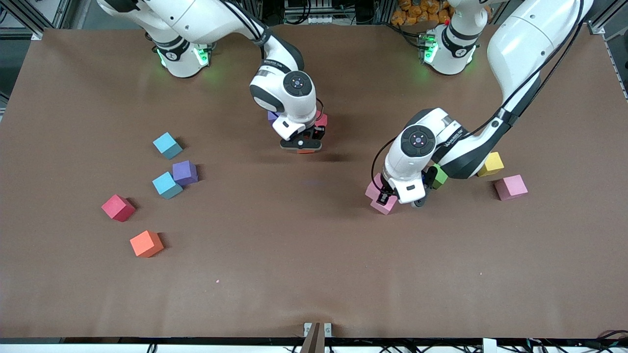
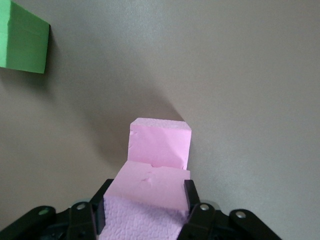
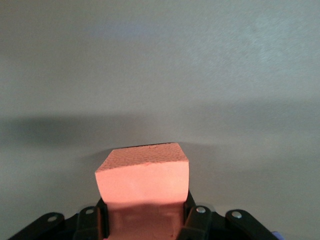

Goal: Form number 2 with 11 blocks
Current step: 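Lower the orange cube near the purple cube with the right gripper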

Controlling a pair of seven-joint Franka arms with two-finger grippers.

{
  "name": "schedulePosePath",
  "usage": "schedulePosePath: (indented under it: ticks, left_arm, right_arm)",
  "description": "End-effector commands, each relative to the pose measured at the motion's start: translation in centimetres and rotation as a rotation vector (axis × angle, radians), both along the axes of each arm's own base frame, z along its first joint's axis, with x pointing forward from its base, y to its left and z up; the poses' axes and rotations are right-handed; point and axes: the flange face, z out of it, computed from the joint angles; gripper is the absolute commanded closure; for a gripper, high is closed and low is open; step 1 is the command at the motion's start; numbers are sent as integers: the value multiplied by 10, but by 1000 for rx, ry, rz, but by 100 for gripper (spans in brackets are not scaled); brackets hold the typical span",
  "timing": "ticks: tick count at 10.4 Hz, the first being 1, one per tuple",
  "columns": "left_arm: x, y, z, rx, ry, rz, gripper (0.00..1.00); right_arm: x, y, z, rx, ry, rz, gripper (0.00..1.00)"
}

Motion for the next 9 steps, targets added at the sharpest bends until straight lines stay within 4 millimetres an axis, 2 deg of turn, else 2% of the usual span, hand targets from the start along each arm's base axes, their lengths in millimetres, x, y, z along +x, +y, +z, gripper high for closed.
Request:
schedulePosePath:
  ticks: [1, 3, 5, 7, 9]
  left_arm:
    - [10, 6, 1, 22, -15, -57, 61]
    - [12, 8, 0, 23, -13, -129, 61]
    - [17, 19, -12, 35, 1, -172, 61]
    - [28, 27, -6, 32, -13, -155, 60]
    - [29, 26, -4, 31, -16, -155, 60]
  right_arm:
    - [-4, 12, -1, 6, -14, 4, 65]
    - [-9, 16, -1, 8, -15, 16, 65]
    - [-11, 16, -6, 3, -8, 19, 65]
    - [-12, 15, -10, -3, -2, 33, 65]
    - [-13, 16, -11, -3, -1, 37, 65]
